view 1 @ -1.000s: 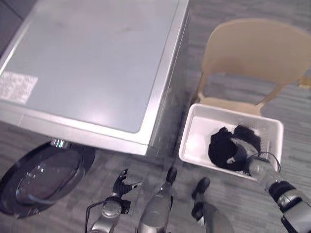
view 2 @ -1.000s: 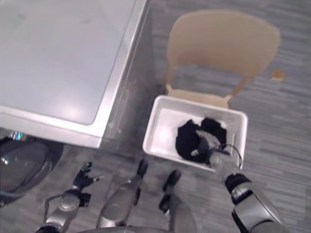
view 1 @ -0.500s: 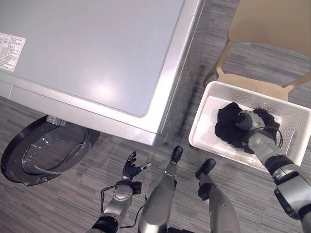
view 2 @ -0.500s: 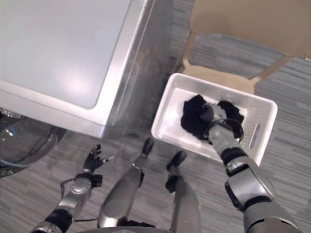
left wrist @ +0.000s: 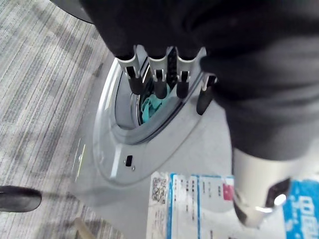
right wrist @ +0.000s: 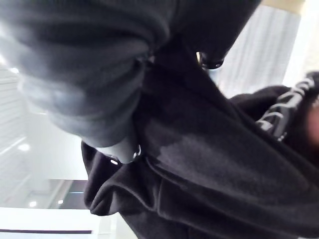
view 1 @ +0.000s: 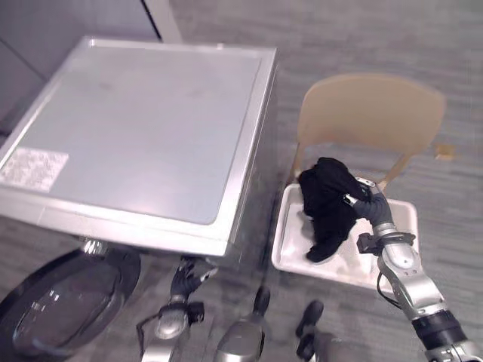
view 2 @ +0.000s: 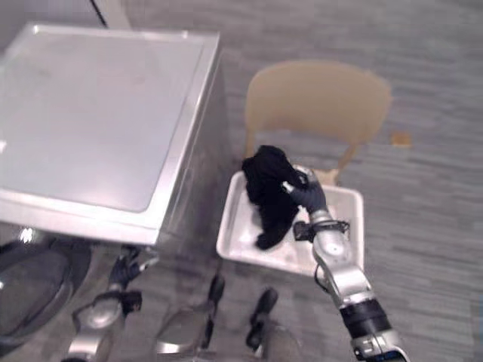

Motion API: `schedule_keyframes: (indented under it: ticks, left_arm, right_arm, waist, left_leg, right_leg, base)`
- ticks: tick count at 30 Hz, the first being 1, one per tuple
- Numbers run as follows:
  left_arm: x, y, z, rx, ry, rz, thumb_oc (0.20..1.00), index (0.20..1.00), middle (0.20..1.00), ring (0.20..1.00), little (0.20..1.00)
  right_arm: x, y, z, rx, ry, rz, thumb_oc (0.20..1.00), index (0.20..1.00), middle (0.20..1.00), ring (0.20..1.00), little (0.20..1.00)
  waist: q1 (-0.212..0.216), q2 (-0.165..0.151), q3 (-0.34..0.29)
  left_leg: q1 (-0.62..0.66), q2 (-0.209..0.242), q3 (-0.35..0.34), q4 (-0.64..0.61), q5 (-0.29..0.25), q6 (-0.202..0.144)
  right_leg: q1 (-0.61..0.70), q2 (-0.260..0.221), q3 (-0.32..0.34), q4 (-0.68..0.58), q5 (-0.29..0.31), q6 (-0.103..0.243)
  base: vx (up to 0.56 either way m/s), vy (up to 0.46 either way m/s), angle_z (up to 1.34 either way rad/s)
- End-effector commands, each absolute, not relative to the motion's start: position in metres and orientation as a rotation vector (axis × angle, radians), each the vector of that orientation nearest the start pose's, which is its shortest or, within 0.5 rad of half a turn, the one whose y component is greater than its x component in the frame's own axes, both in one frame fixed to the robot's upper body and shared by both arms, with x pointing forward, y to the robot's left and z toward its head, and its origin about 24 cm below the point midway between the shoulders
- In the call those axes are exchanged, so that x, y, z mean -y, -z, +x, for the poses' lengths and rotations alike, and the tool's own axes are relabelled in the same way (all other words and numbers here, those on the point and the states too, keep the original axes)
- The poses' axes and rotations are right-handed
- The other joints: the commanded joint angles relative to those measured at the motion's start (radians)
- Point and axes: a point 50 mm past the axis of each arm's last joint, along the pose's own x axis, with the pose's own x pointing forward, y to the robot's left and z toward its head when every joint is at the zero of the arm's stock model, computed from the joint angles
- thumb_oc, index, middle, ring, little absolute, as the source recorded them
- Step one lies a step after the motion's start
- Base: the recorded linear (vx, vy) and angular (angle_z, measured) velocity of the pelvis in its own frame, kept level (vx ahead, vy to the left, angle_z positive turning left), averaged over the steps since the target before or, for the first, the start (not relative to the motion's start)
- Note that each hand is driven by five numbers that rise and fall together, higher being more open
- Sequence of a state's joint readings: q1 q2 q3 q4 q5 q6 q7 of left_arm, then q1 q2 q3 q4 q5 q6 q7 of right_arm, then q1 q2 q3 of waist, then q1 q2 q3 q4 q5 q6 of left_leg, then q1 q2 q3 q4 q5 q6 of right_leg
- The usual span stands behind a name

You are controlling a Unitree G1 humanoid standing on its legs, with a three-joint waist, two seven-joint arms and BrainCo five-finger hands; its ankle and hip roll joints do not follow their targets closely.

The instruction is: Grab the laundry basket,head to the washer,open it,put in the laundry and shut it.

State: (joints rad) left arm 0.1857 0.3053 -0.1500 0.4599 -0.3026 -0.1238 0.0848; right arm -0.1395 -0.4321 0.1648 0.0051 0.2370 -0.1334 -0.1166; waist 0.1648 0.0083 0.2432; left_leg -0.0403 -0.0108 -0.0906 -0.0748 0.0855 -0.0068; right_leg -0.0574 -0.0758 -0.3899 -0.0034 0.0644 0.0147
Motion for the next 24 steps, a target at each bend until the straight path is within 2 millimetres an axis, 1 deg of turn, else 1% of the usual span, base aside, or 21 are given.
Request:
schedule_keyframes:
  ticks: [1, 2, 3, 4, 5, 7, 8, 9, 10, 11, 12, 13, 14, 15, 16, 17, 18, 20, 21, 22, 24]
  left_arm:
    - [-0.223, 0.058, 0.187, -0.415, -0.050, 0.134, 1.000, 1.000, 1.000, 1.000, 1.000]
    - [-0.223, 0.057, 0.187, -0.410, -0.044, 0.138, 1.000, 1.000, 1.000, 1.000, 1.000]
    - [-0.224, 0.055, 0.189, -0.404, -0.038, 0.153, 1.000, 1.000, 1.000, 1.000, 1.000]
    - [-0.224, 0.055, 0.189, -0.403, -0.038, 0.153, 1.000, 1.000, 1.000, 1.000, 1.000]
    - [-0.224, 0.050, 0.196, -0.373, -0.020, 0.185, 1.000, 1.000, 1.000, 1.000, 1.000]
    - [-0.224, 0.043, 0.203, -0.336, -0.008, 0.206, 1.000, 1.000, 1.000, 1.000, 1.000]
    - [-0.224, 0.040, 0.205, -0.320, -0.002, 0.213, 1.000, 1.000, 1.000, 1.000, 1.000]
    - [-0.223, 0.038, 0.207, -0.313, 0.004, 0.218, 1.000, 1.000, 1.000, 1.000, 1.000]
    - [-0.219, 0.035, 0.209, -0.293, 0.020, 0.218, 1.000, 1.000, 1.000, 1.000, 1.000]
    - [-0.218, 0.033, 0.210, -0.285, 0.026, 0.218, 1.000, 1.000, 1.000, 1.000, 1.000]
    - [-0.218, 0.033, 0.210, -0.285, 0.025, 0.219, 1.000, 1.000, 1.000, 1.000, 1.000]
    - [-0.215, 0.032, 0.212, -0.274, 0.034, 0.215, 1.000, 1.000, 1.000, 1.000, 1.000]
    - [-0.210, 0.032, 0.213, -0.269, 0.048, 0.211, 1.000, 1.000, 1.000, 1.000, 1.000]
    - [-0.201, 0.030, 0.218, -0.256, 0.072, 0.192, 1.000, 1.000, 1.000, 1.000, 1.000]
    - [-0.201, 0.030, 0.218, -0.256, 0.072, 0.192, 1.000, 1.000, 1.000, 1.000, 1.000]
    - [-0.190, 0.021, 0.226, -0.207, 0.109, 0.184, 1.000, 1.000, 1.000, 1.000, 1.000]
    - [-0.188, 0.017, 0.229, -0.183, 0.128, 0.193, 1.000, 1.000, 1.000, 1.000, 1.000]
    - [-0.183, 0.008, 0.230, -0.141, 0.169, 0.210, 1.000, 1.000, 1.000, 1.000, 1.000]
    - [-0.183, 0.008, 0.230, -0.140, 0.169, 0.210, 1.000, 1.000, 1.000, 1.000, 1.000]
    - [-0.175, -0.002, 0.235, -0.088, 0.213, 0.219, 1.000, 1.000, 1.000, 1.000, 1.000]
    - [-0.167, -0.013, 0.239, -0.034, 0.257, 0.222, 1.000, 1.000, 1.000, 1.000, 1.000]
  right_arm:
    - [0.173, -0.114, 0.278, 0.352, -0.189, -0.195, 0.200, 0.200, 0.200, 0.200, 0.200]
    - [0.170, -0.116, 0.276, 0.364, -0.207, -0.202, 0.200, 0.200, 0.200, 0.200, 0.200]
    - [0.166, -0.117, 0.274, 0.371, -0.222, -0.188, 0.200, 0.200, 0.200, 0.200, 0.200]
    - [0.166, -0.117, 0.274, 0.371, -0.222, -0.188, 0.200, 0.200, 0.200, 0.200, 0.200]
    - [0.165, -0.122, 0.272, 0.404, -0.225, -0.180, 0.200, 0.200, 0.200, 0.200, 0.200]
    - [0.166, -0.126, 0.269, 0.430, -0.216, -0.173, 0.200, 0.200, 0.200, 0.200, 0.200]
    - [0.168, -0.127, 0.268, 0.436, -0.202, -0.173, 0.200, 0.200, 0.200, 0.200, 0.200]
    - [0.171, -0.125, 0.268, 0.430, -0.180, -0.180, 0.200, 0.200, 0.200, 0.200, 0.200]
    - [0.170, -0.124, 0.269, 0.421, -0.183, -0.193, 0.200, 0.200, 0.200, 0.200, 0.200]
    - [0.168, -0.123, 0.270, 0.418, -0.184, -0.177, 0.200, 0.200, 0.200, 0.200, 0.200]
    - [0.168, -0.123, 0.270, 0.418, -0.184, -0.177, 0.200, 0.200, 0.200, 0.200, 0.200]
    - [0.165, -0.123, 0.272, 0.417, -0.194, -0.161, 0.200, 0.200, 0.200, 0.200, 0.200]
    - [0.165, -0.121, 0.273, 0.410, -0.190, -0.152, 0.200, 0.200, 0.200, 0.200, 0.200]
    - [0.166, -0.121, 0.273, 0.399, -0.202, -0.155, 0.200, 0.200, 0.200, 0.200, 0.200]
    - [0.167, -0.121, 0.273, 0.399, -0.202, -0.156, 0.200, 0.200, 0.200, 0.200, 0.200]
    - [0.170, -0.122, 0.274, 0.395, -0.202, -0.181, 0.200, 0.200, 0.200, 0.200, 0.200]
    - [0.170, -0.121, 0.273, 0.388, -0.218, -0.183, 0.200, 0.200, 0.200, 0.200, 0.200]
    - [0.170, -0.121, 0.270, 0.384, -0.236, -0.184, 0.200, 0.200, 0.200, 0.200, 0.200]
    - [0.171, -0.121, 0.270, 0.385, -0.236, -0.184, 0.200, 0.200, 0.200, 0.200, 0.200]
    - [0.172, -0.122, 0.266, 0.390, -0.244, -0.177, 0.200, 0.200, 0.200, 0.200, 0.200]
    - [0.170, -0.127, 0.263, 0.414, -0.266, -0.155, 0.200, 0.200, 0.200, 0.200, 0.200]
  waist:
    - [0.010, -0.045, -0.047]
    - [0.009, -0.041, -0.044]
    - [0.003, -0.036, -0.033]
    - [0.005, -0.037, -0.032]
    - [-0.011, -0.032, -0.020]
    - [-0.011, -0.026, -0.028]
    - [-0.008, -0.029, -0.038]
    - [-0.002, -0.034, -0.046]
    - [0.007, -0.043, -0.046]
    - [0.014, -0.049, -0.049]
    - [0.012, -0.050, -0.049]
    - [0.021, -0.054, -0.049]
    - [0.028, -0.052, -0.048]
    - [0.019, -0.042, -0.038]
    - [0.015, -0.040, -0.039]
    - [-0.005, -0.041, -0.021]
    - [-0.013, -0.048, -0.016]
    - [-0.031, -0.063, -0.018]
    - [-0.032, -0.062, -0.019]
    - [-0.057, -0.076, -0.026]
    - [-0.085, -0.085, -0.036]
  left_leg:
    - [0.023, -0.017, 0.012, 0.012, -0.113, 0.000]
    - [0.031, -0.014, 0.016, 0.011, -0.112, 0.003]
    - [0.026, -0.014, 0.010, 0.018, -0.109, 0.008]
    - [0.026, -0.015, 0.011, 0.020, -0.109, 0.009]
    - [0.010, -0.017, -0.014, 0.046, -0.105, 0.016]
    - [-0.033, -0.021, -0.044, 0.078, -0.088, 0.017]
    - [-0.057, -0.026, -0.066, 0.090, -0.082, 0.015]
    - [-0.081, -0.033, -0.084, 0.100, -0.073, 0.013]
    - [-0.106, -0.039, -0.106, 0.114, -0.058, -0.003]
    - [-0.132, -0.043, -0.117, 0.116, -0.037, -0.016]
    - [-0.132, -0.043, -0.119, 0.116, -0.037, -0.016]
    - [-0.156, -0.043, -0.118, 0.117, -0.021, -0.028]
    - [-0.180, -0.035, -0.129, 0.114, 0.015, -0.045]
    - [-0.215, -0.029, -0.138, 0.098, 0.062, -0.072]
    - [-0.217, -0.030, -0.142, 0.097, 0.064, -0.073]
    - [-0.249, -0.023, -0.075, 0.105, 0.053, -0.067]
    - [-0.242, -0.021, -0.040, 0.127, 0.028, -0.055]
    - [-0.224, -0.025, 0.002, 0.191, -0.024, -0.042]
    - [-0.228, -0.024, 0.001, 0.191, -0.021, -0.042]
    - [-0.189, -0.023, 0.039, 0.247, -0.099, -0.035]
    - [-0.133, -0.014, 0.063, 0.274, -0.161, -0.036]
  right_leg:
    - [0.030, -0.075, 0.076, 0.068, -0.102, 0.114]
    - [0.020, -0.081, 0.091, 0.103, -0.103, 0.120]
    - [0.008, -0.080, 0.131, 0.147, -0.106, 0.130]
    - [0.005, -0.082, 0.133, 0.153, -0.109, 0.130]
    - [-0.014, -0.053, 0.241, 0.226, -0.136, 0.136]
    - [-0.005, -0.028, 0.311, 0.279, -0.150, 0.126]
    - [0.008, -0.017, 0.347, 0.304, -0.163, 0.122]
    - [0.037, -0.003, 0.379, 0.292, -0.184, 0.113]
    - [0.069, 0.013, 0.407, 0.259, -0.227, 0.095]
    - [0.099, 0.026, 0.413, 0.206, -0.244, 0.082]
    - [0.102, 0.026, 0.411, 0.201, -0.242, 0.082]
    - [0.122, 0.029, 0.398, 0.149, -0.244, 0.070]
    - [0.138, 0.054, 0.403, 0.107, -0.263, 0.053]
    - [0.126, 0.080, 0.383, 0.078, -0.251, 0.037]
    - [0.126, 0.081, 0.379, 0.077, -0.250, 0.036]
    - [0.115, 0.076, 0.347, 0.052, -0.227, 0.035]
    - [0.111, 0.065, 0.329, 0.043, -0.214, 0.037]
    - [0.104, 0.038, 0.286, 0.023, -0.186, 0.047]
    - [0.102, 0.039, 0.284, 0.021, -0.183, 0.047]
    - [0.091, 0.014, 0.250, 0.014, -0.164, 0.050]
    - [0.089, -0.004, 0.223, 0.006, -0.153, 0.050]
  base:
    - [-0.04, 0.104, -0.39]
    - [-0.09, 0.061, -0.50]
    - [-0.08, 0.025, -0.44]
    - [-0.19, -0.012, -0.28]
    - [-0.21, -0.041, -0.03]
    - [-0.25, -0.101, 0.41]
    - [-0.20, -0.165, 1.05]
    - [-0.19, -0.213, 1.10]
    - [-0.21, -0.236, 0.59]
    - [-0.15, -0.169, 0.49]
    - [-0.14, -0.144, 0.63]
    - [-0.16, -0.181, 0.55]
    - [-0.33, -0.280, 0.57]
    - [-0.26, -0.220, 0.55]
    - [-0.40, -0.148, 0.73]
    - [-0.31, -0.070, 0.74]
    - [-0.38, -0.067, 0.64]
    - [-0.17, -0.011, 0.78]
    - [-0.18, 0.002, 1.06]
    - [-0.13, 0.014, 0.87]
    - [-0.09, 0.056, 0.69]
